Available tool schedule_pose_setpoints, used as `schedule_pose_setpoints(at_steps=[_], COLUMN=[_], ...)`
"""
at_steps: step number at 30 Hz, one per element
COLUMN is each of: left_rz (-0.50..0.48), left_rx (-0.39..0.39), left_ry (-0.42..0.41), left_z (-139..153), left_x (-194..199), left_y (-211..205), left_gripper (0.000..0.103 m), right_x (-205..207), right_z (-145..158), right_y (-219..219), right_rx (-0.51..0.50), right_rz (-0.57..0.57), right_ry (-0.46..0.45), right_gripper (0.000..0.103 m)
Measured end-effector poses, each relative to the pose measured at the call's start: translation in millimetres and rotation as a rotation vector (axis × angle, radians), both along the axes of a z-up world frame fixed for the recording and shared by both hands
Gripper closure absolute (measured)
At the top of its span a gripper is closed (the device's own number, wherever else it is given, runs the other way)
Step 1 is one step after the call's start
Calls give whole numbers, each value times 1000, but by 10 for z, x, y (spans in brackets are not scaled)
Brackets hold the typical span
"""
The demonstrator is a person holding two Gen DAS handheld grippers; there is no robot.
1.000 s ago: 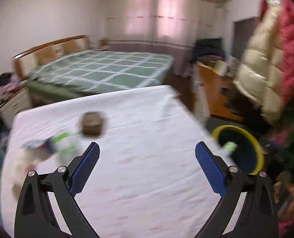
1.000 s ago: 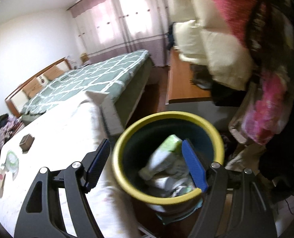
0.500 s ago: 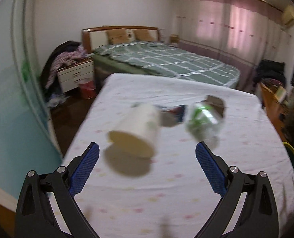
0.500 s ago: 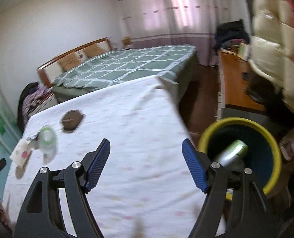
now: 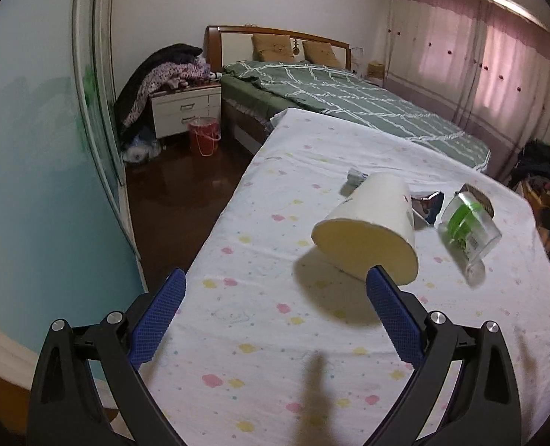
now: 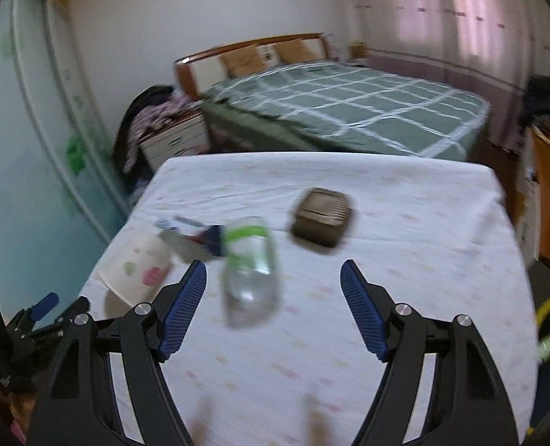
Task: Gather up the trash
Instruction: 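Move the right gripper to the toothpaste tube and grasp its cap end, then carry the toothpaste tube over the yellow bin and open the right gripper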
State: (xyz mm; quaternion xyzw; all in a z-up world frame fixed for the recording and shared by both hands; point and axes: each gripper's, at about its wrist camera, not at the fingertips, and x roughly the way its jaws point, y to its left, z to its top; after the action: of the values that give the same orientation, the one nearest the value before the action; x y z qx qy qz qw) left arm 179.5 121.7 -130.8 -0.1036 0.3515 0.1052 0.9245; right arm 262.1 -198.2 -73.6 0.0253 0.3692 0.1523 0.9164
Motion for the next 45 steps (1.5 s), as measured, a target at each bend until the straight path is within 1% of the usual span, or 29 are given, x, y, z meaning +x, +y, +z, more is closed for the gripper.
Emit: schedule_pose_setpoints(at_steps=[3,5,7,10,14,18,22,27,30,32,33,34,36,40,45], left_rz=[14,22,35,51,56,56,54,55,54,53,53,53,51,50,50], left_rx=[-3,1,1,-11,-29,-27,-21,-20,-17,-15,-14,-13,-12,-13,-13], left_ry=[-2,1,-1,0,14,12,12,18,17,16,15,15,15,14,15], left_z=[-3,-22,-18,-25,-32,-35,-34,-34,-27,-31,-43,-43,-43,-42,-44], left_x=[-14,27,24,19,36,35,25,14,11,13,17,14,11,12,22], left_y=[13,8,7,29,52,27,6,-6,-20,-25,-22,-23,-28,-25,-26], left_gripper=[6,5,5,5,5,5,5,5,5,5,5,5,5,5,5], right_x=[130,227,318,436,531,654,748,728,776,847,866,884,907,913,877], right_z=[-57,-112,-174,-270,-358,-419,-522,-555,-589,-626,-641,-657,-688,-640,-517], right_y=[316,539,708,917,1075,1201,1227,1267,1330,1385,1398,1418,1441,1397,1270], right_rx=[-22,-69,-92,-151,-211,-274,-299,-341,-378,-387,-395,-404,-413,-371,-303], right_rz=[62,99,133,165,207,243,267,302,303,305,310,315,322,317,302], right_ry=[0,-1,10,18,11,1,28,14,3,11,14,17,23,11,0], right_gripper=[37,42,48,50,51,51,52,52,53,61,70,81,94,97,97])
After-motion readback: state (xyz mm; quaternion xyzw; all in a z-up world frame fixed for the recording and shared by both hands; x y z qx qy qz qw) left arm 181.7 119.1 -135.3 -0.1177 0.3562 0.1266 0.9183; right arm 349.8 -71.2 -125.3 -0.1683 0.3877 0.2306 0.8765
